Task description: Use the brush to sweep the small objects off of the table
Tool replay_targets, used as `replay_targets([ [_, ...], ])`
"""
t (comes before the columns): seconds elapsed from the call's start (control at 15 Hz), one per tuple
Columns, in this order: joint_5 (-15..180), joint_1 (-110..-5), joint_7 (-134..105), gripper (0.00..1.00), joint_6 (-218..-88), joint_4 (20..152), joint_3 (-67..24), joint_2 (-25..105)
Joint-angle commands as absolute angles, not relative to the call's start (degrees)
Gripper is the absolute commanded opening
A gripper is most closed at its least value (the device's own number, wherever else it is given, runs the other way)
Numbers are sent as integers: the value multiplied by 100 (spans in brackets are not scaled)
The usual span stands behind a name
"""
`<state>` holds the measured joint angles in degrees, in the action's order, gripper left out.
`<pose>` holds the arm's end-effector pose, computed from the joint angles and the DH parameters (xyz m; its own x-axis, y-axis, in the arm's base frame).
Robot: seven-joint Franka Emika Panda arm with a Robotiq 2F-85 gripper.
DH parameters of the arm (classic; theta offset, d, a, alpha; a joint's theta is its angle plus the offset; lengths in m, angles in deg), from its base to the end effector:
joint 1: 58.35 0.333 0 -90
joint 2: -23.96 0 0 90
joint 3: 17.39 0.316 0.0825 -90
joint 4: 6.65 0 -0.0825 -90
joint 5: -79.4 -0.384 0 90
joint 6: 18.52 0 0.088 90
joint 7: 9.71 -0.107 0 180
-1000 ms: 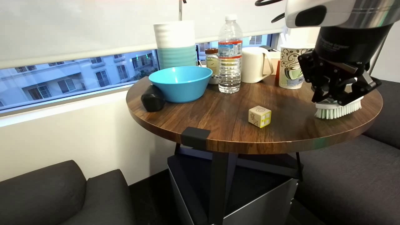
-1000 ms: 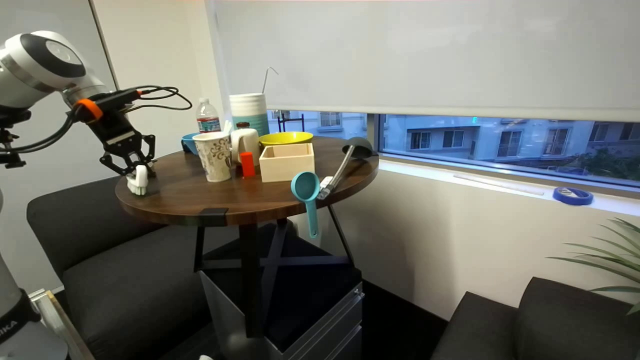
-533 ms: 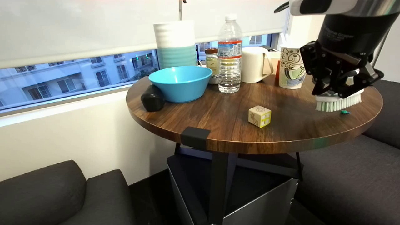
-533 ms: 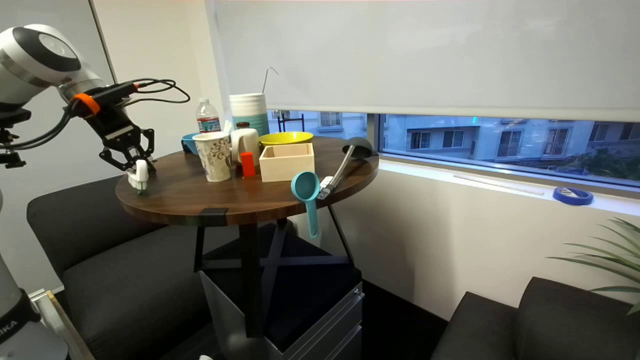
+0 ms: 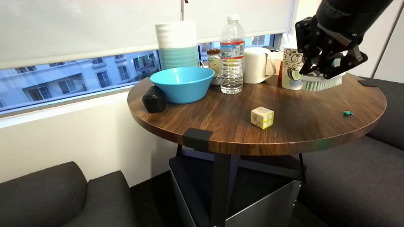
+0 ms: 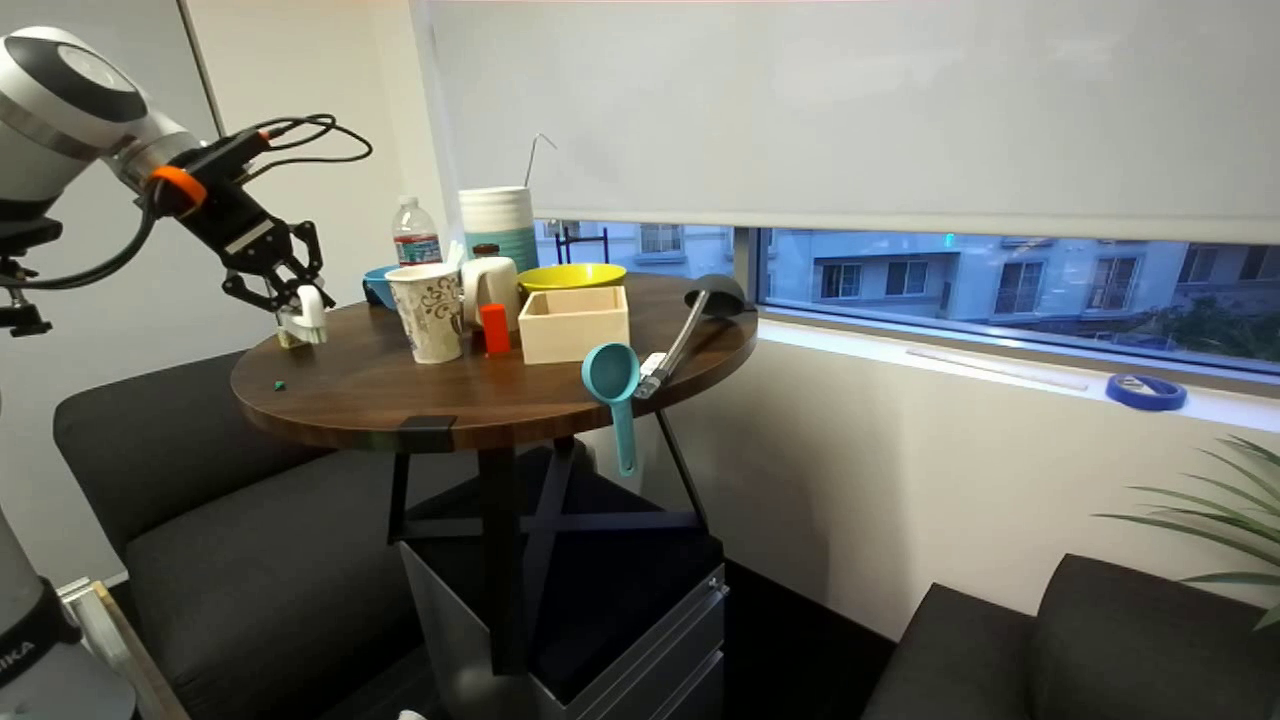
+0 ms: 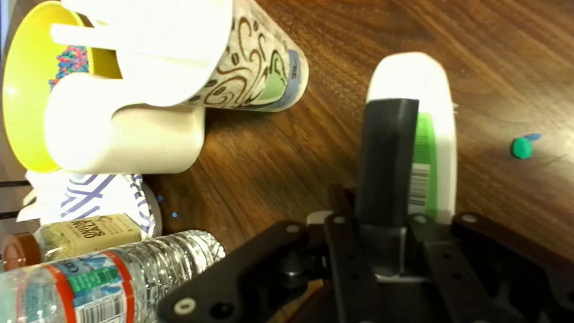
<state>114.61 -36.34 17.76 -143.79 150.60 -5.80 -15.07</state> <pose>0.3018 0.1715 0.4305 0.2767 0.9134 -0.2985 0.8462 -0.0844 0.5262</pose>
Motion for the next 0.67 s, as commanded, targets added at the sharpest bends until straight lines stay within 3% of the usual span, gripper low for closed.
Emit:
replay_targets([
  [0.0,12040,-3918,1429,2,-14939,15066,-489,-1305],
  [0.6,12415,-4081,1336,2,-15530,15078,-669,-761],
])
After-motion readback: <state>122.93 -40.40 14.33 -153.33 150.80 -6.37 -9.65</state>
